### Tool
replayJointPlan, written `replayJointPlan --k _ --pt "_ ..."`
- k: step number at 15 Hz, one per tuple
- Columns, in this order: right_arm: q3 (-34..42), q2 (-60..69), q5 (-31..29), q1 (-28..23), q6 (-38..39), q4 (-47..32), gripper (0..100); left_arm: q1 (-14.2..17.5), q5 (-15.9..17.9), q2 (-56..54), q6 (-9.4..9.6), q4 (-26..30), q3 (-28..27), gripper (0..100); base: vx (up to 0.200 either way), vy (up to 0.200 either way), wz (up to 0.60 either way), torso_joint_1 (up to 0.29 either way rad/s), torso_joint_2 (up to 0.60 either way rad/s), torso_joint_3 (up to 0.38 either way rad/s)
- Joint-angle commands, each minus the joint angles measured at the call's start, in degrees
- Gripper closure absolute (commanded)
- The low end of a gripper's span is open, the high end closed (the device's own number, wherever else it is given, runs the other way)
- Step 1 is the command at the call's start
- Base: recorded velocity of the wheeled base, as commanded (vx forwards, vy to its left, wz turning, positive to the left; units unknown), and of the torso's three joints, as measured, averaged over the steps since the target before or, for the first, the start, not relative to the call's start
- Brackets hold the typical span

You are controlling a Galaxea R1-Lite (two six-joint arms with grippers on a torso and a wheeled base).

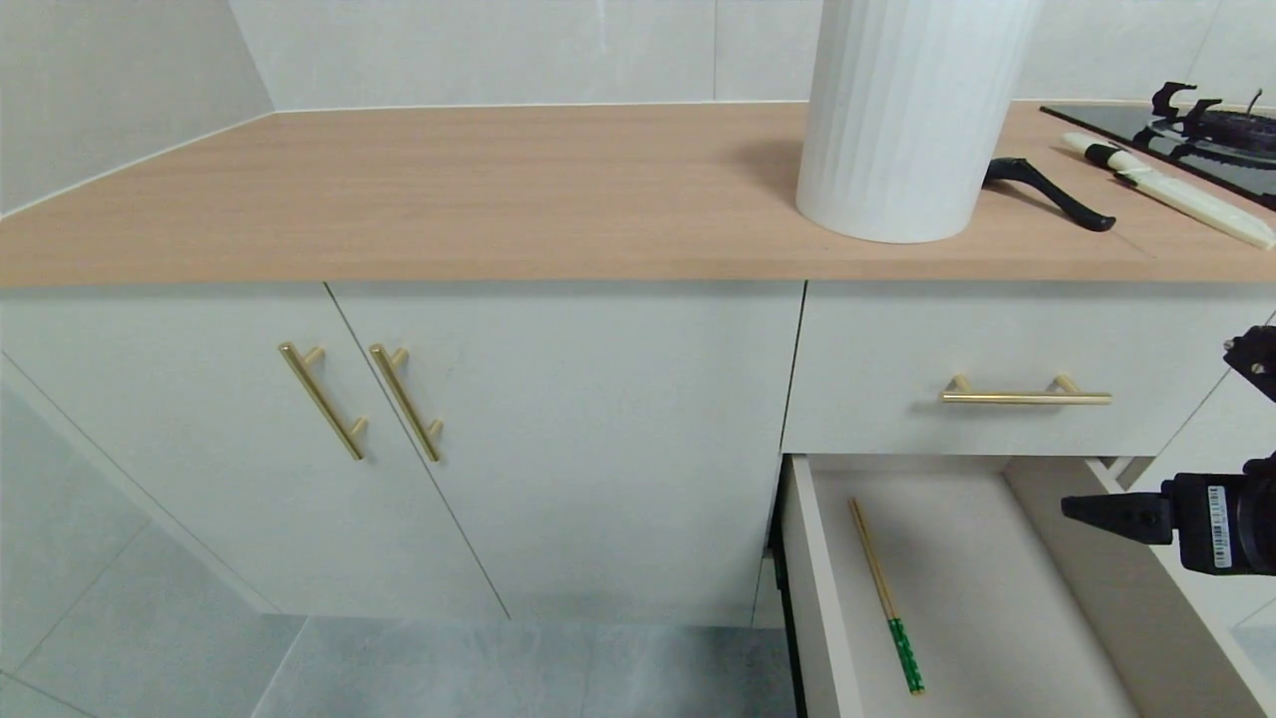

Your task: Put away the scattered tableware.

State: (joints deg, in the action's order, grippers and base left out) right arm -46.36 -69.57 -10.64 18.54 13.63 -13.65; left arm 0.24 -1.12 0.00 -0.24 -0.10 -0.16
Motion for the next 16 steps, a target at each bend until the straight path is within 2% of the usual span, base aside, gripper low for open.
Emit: replayJointPlan --k 1,4,8,16 --pt "0.04 0.31 0.01 0.00 -0.01 -0.06 0 0.02 -0.02 0.09 -0.02 0.10 0.07 0 0.000 0.000 0.00 0.144 -0.06 -0.242" --pt "0.66 0.58 0.01 0.00 -1.15 -0.06 0 0.02 -0.02 0.09 -0.02 0.10 0.07 0 0.000 0.000 0.00 0.191 -0.43 -0.261" --pt "0.66 0.58 0.01 0.00 -1.24 -0.06 0 0.02 -0.11 0.09 -0.02 0.10 0.07 0 0.000 0.000 0.00 0.067 -0.55 -0.255" --pt "1.62 0.23 0.01 0.18 -1.24 1.00 0 0.02 -0.02 0.09 -0.02 0.10 0.07 0 0.000 0.000 0.00 0.286 -0.49 -0.257"
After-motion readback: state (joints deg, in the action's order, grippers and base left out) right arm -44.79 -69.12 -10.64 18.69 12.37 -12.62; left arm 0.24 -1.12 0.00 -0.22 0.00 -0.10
